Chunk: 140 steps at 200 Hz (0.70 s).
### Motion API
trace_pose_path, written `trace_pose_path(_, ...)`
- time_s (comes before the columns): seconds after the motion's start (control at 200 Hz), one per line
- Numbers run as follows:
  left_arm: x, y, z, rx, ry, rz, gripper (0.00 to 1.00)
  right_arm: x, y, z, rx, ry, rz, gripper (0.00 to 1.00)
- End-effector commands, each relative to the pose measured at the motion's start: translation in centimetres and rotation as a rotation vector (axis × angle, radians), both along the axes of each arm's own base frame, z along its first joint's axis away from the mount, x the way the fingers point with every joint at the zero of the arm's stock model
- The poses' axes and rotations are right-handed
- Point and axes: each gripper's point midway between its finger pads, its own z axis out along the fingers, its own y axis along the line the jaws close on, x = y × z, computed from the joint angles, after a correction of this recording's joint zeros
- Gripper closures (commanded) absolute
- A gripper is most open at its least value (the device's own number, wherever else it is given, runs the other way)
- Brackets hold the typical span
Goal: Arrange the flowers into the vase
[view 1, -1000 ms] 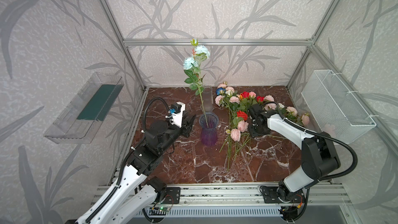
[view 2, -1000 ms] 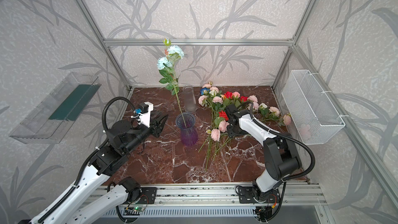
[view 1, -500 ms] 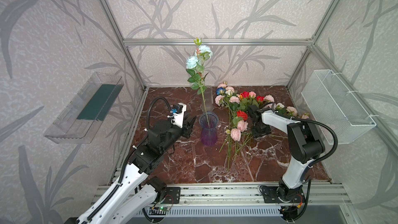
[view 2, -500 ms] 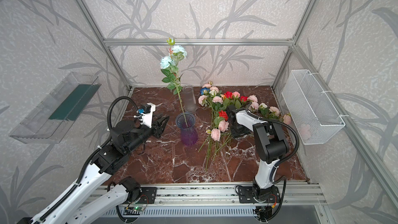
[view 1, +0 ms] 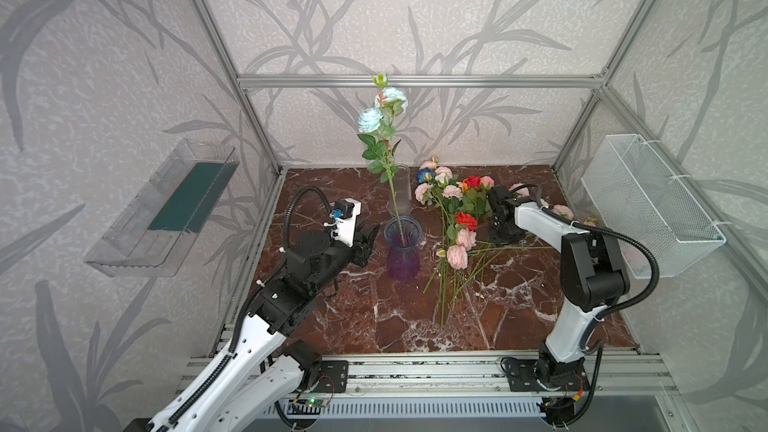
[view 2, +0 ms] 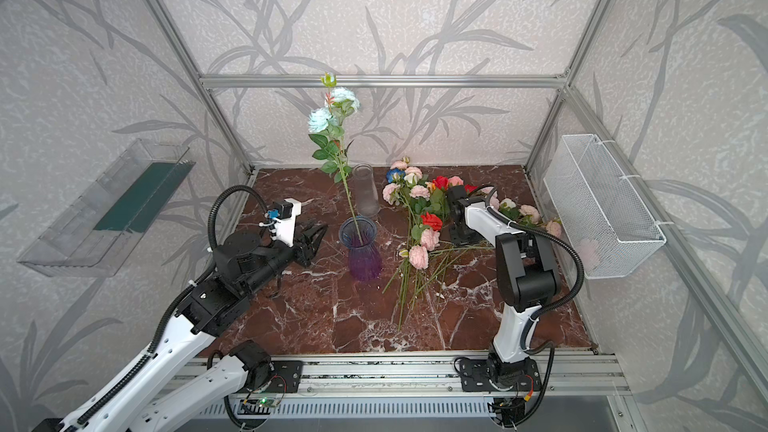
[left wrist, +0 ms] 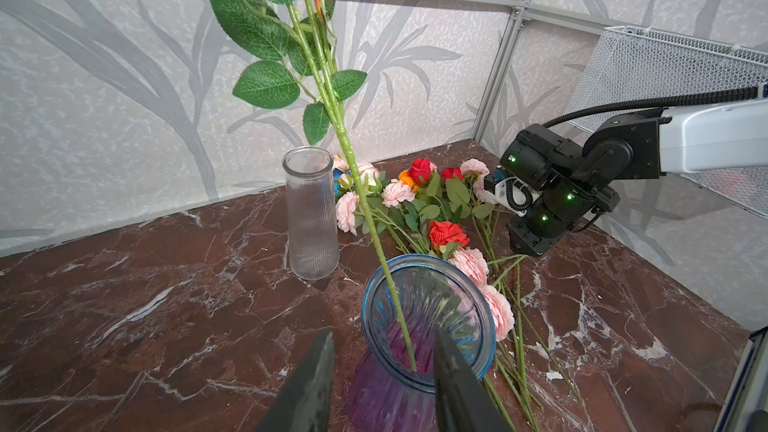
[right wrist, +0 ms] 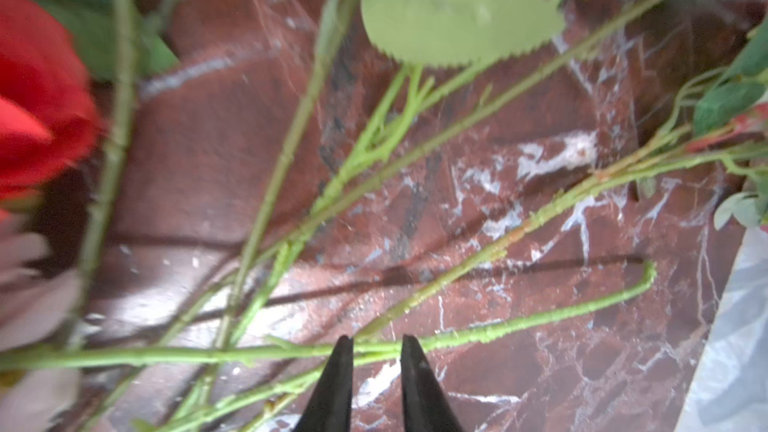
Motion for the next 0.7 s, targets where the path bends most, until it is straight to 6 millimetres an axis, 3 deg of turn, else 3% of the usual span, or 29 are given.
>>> trace_pose_path(0.0, -0.3, -0.2, 1.6, -0.019, -0.038, -0.018, 0.59, 0.6, 1.3, 1.6, 0.179, -0.04, -0.048, 0.7)
trace_pose_path(0.045, -0.3, -0.2, 1.6, -0.022, -0.036, -0.018, 0.59, 0.3, 1.4, 1.8, 0.255, -0.066, -0.102, 0.57)
trace_pose_path(0.1, -0.4, -0.3, 1.7, -0.033, -0.033, -0.019, 0.59, -0.2, 1.3, 1.9, 0.362, -0.095, -0.173, 0.47)
trace_pose_path(0.23, -0.6, -0.4, 1.8, -0.055, -0.029, -0.029, 0.59, -0.8, 1.3, 3.6, 0.581, -0.195, -0.253, 0.44)
trace_pose_path(0.335, -0.5, -0.5, 1.3, -0.051, -0.016, -0.033, 0.59, -1.6, -0.1, 3.5, 0.47, -0.176, -0.216, 0.38)
trace_pose_path(0.485, -0.3, -0.9, 1.1, -0.066, -0.008, -0.042, 0.59, -2.0, 2.0, 2.3, 0.333, -0.036, -0.007, 0.38)
trace_pose_path(0.54, -0.3, -1.0, 1.2, -0.074, -0.005, -0.045, 0.59, -1.7, 2.6, 2.6, 0.251, -0.034, 0.056, 0.38)
trace_pose_path(0.56, -0.3, -1.0, 1.1, -0.076, -0.002, -0.046, 0.59, -1.6, 2.8, 1.7, 0.228, -0.008, 0.069, 0.38)
trace_pose_path(0.695, -0.6, -0.9, 1.5, -0.083, -0.005, -0.05, 0.59, -0.5, 3.7, 1.0, 0.181, 0.025, 0.151, 0.43)
